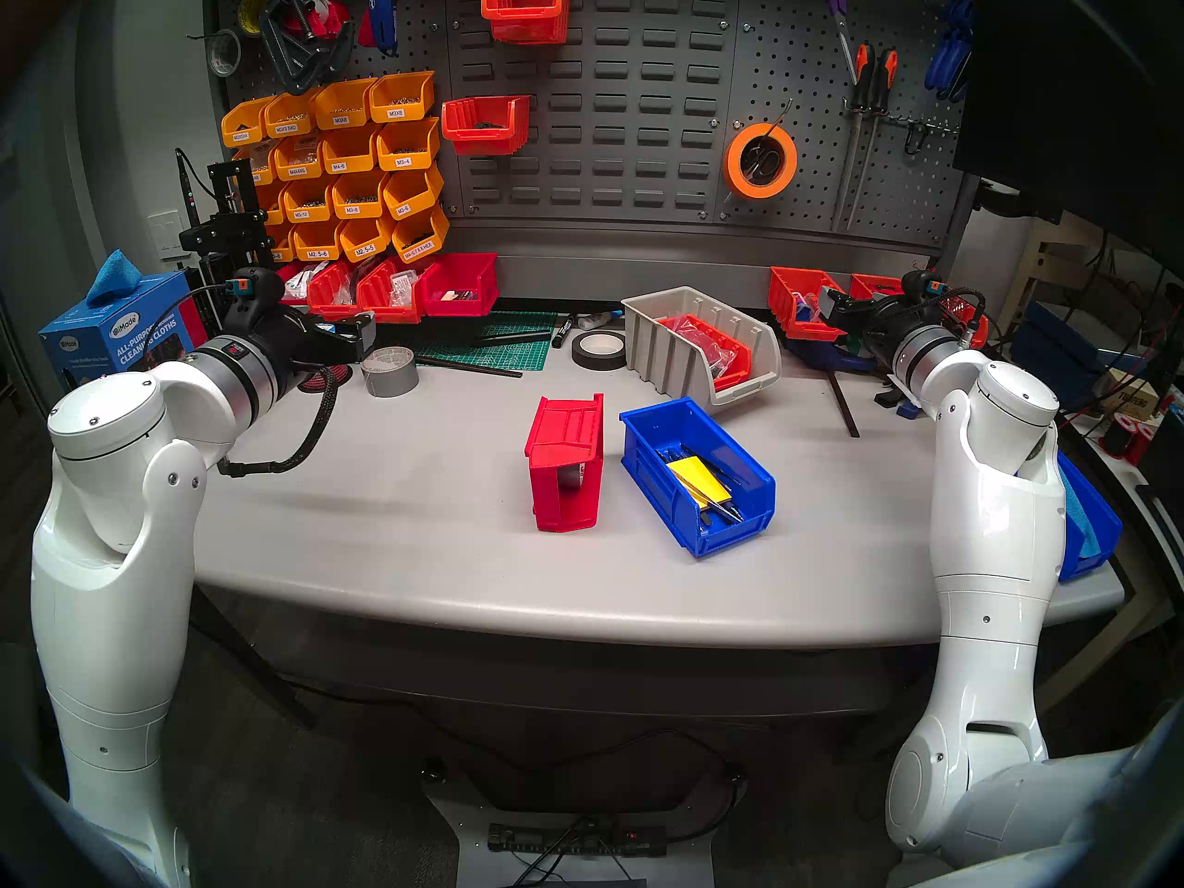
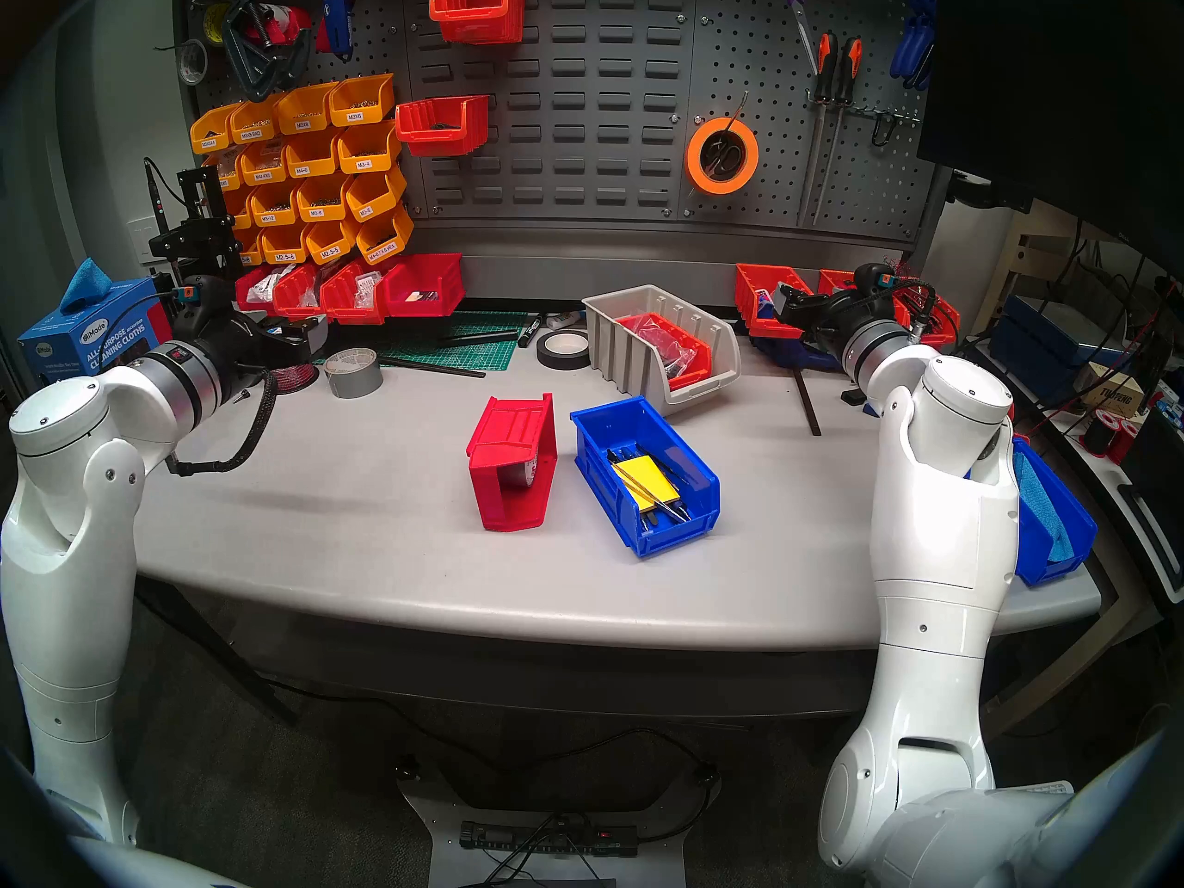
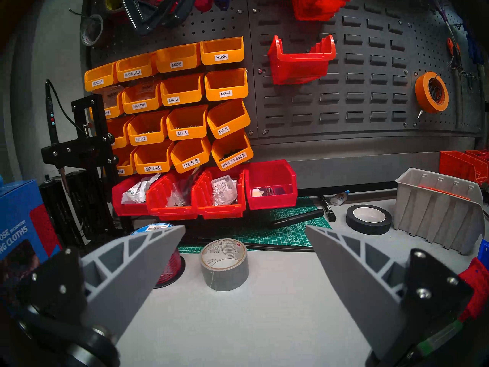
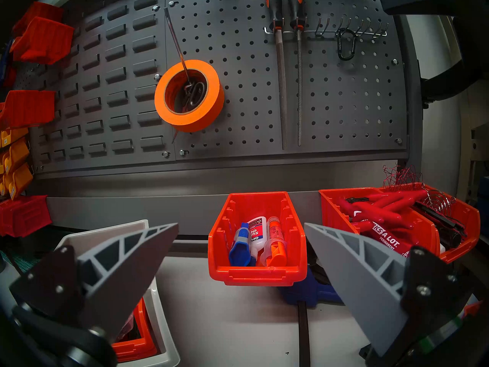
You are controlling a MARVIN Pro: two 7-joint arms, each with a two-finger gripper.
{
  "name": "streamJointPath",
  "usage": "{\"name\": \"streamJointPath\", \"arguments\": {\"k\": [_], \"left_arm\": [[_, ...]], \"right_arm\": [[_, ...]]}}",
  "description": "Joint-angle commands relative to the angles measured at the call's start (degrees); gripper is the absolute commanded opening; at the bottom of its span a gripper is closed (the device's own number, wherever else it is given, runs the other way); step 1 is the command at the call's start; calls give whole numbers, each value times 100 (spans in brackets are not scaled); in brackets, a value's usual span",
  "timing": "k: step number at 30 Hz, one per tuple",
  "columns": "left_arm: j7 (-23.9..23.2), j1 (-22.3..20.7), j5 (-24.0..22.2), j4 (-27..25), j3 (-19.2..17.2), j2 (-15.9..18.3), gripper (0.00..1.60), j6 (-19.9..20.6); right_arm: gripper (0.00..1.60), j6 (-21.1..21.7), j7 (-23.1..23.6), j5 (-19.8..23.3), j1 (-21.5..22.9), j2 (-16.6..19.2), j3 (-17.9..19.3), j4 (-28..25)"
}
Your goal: Hang all the unorganized tool boxes onto the wall
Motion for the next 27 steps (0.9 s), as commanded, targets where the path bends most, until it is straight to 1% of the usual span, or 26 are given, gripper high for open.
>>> {"name": "streamJointPath", "arguments": {"k": [1, 2, 3, 5, 7, 8, 9, 13, 16, 19, 22, 27], "left_arm": [[-385, 683, 490, -464, -259, 598, 160, -422], [-429, 730, 585, -501, -261, 617, 160, -443], [-429, 730, 585, -501, -261, 617, 160, -443], [-536, 958, 709, -604, -352, 681, 160, -555], [-594, 1030, 842, -661, -385, 654, 160, -552], [-590, 1151, 910, -711, -411, 716, 160, -590], [-612, 1216, 971, -739, -436, 707, 160, -622], [-613, 1371, 1172, -887, -466, 710, 160, -648], [-658, 1500, 1345, -889, -494, 792, 160, -698], [-761, 1612, 1503, -889, -520, 908, 160, -838], [-1005, 1627, 1512, -889, -591, 1043, 160, -1013], [-1375, 1587, 1339, -889, -793, 1116, 160, -1093]], "right_arm": [[160, -7, 1, 2, 27, 5, -1, -61], [160, -7, 1, 2, 28, 5, -1, -61], [160, -7, 1, 2, 28, 5, -1, -61], [160, -7, 1, 2, 27, 4, -1, -62], [160, -6, 0, 2, 27, 4, -1, -62], [160, -6, 0, 2, 27, 4, -1, -62], [160, -6, 0, 2, 27, 4, -1, -63], [160, -5, 0, 2, 26, 4, -1, -64], [160, -6, 0, 2, 26, 4, -1, -63], [160, -6, 0, 2, 27, 4, -1, -63], [160, -7, 1, 3, 28, 5, -1, -61], [160, -9, 2, 3, 29, 5, -2, -57]]}}
